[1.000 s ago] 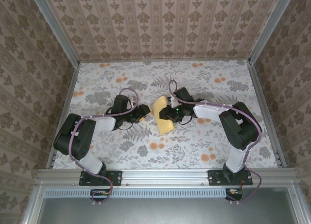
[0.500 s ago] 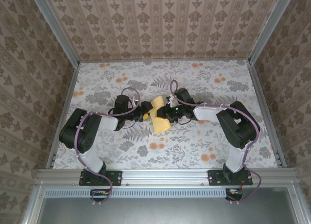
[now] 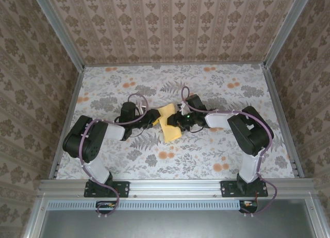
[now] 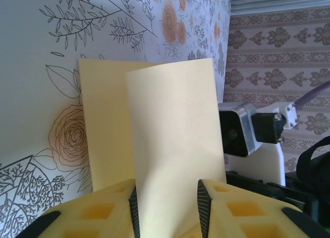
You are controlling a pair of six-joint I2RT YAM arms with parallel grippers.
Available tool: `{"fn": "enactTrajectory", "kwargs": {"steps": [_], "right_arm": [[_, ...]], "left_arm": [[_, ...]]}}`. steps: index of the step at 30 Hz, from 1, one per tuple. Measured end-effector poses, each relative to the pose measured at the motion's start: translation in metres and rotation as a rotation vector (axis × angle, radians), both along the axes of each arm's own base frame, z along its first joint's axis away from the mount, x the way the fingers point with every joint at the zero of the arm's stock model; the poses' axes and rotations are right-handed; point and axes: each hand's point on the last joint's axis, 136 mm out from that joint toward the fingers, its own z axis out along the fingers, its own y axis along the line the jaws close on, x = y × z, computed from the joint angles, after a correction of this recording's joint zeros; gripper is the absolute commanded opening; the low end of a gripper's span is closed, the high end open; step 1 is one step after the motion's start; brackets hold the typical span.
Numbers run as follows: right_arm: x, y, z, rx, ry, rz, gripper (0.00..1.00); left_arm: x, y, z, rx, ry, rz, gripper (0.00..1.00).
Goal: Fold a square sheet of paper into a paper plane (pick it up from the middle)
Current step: First fold in half a square sheet of paper at the center of the table.
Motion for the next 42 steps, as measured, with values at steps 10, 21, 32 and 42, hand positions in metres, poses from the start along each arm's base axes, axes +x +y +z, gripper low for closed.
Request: {"fn": "enactTrajectory", "kwargs": {"steps": [10, 21, 32, 42], "right_arm": [[-0.004, -0.006, -0.01, -0.044, 0.02, -0.003, 0.53], [-0.013, -0.035, -0.002, -0.283, -0.048, -0.038, 0.85], [-0.015, -0.073, -0.006, -0.538, -0.142, 0.01, 0.91], [-0.013, -0.085, -0.009, -0.471, -0.116, 0.077, 0.72]], "left_arm": [[0.0, 0.0, -0.004, 0.011, -0.013, -0.007, 0.0], [-0.003, 0.001, -0.008, 0.037, -0.035, -0.028, 0.0], [-0.015, -0.029, -0.02, 0.057, -0.026, -0.121, 0.0], [-0.023, -0.046, -0.032, 0.115, -0.016, -0.146, 0.0]]}}
